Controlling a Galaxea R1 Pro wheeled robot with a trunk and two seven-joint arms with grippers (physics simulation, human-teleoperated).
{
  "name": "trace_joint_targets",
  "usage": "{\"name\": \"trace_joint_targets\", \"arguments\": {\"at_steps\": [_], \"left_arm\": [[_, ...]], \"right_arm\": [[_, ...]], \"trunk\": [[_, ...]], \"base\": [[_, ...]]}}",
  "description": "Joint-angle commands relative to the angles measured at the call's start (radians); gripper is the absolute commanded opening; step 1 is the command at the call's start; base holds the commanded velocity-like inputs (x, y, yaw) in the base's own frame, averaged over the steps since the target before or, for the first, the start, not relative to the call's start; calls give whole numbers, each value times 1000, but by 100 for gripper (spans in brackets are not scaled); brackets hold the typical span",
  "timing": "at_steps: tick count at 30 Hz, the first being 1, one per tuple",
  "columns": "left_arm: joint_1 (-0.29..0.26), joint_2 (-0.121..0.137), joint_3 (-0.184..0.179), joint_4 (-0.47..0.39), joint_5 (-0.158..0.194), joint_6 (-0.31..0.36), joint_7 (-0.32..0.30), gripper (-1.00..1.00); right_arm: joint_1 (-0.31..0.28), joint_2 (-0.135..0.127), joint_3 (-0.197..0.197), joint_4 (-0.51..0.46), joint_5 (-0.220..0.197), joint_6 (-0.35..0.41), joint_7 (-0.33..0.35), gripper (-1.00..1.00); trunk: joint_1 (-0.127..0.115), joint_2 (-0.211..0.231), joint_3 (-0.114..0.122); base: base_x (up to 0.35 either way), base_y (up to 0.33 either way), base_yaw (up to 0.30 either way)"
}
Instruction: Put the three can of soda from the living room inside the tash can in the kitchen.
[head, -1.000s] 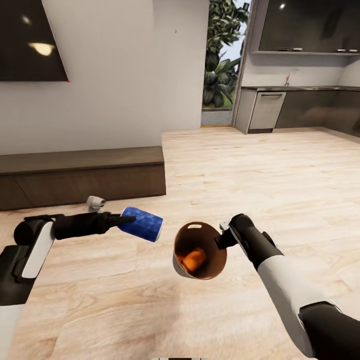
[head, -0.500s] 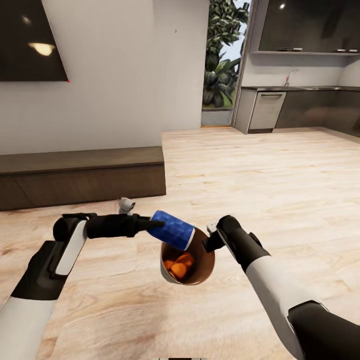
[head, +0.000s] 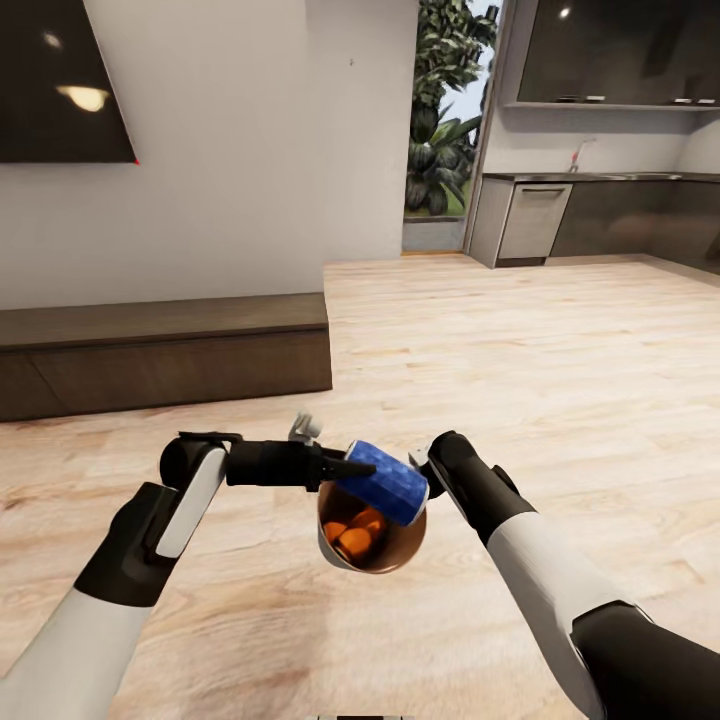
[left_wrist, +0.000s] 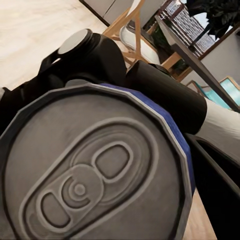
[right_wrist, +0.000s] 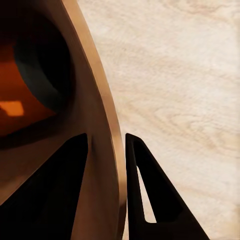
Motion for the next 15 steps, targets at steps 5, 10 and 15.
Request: {"name": "trace_joint_targets", "arguments": {"at_steps": [5,10,15], "left_arm": [[0,37,1,-6,1,0,4,-100],[0,63,-1,-7,-34,0,22,-100],[1,58,-7,-1,-120,0,41,-100]], "right_arm": [[0,0,-1,0,-25,3,1,-100],[0,0,-4,0,-25,3,1,-100],[0,0,-6,-2,-25,3,1,-100]], "trunk": [[0,0,0],[0,0,0],[0,0,0]], "base": [[0,0,0],[0,0,0],[0,0,0]]}}
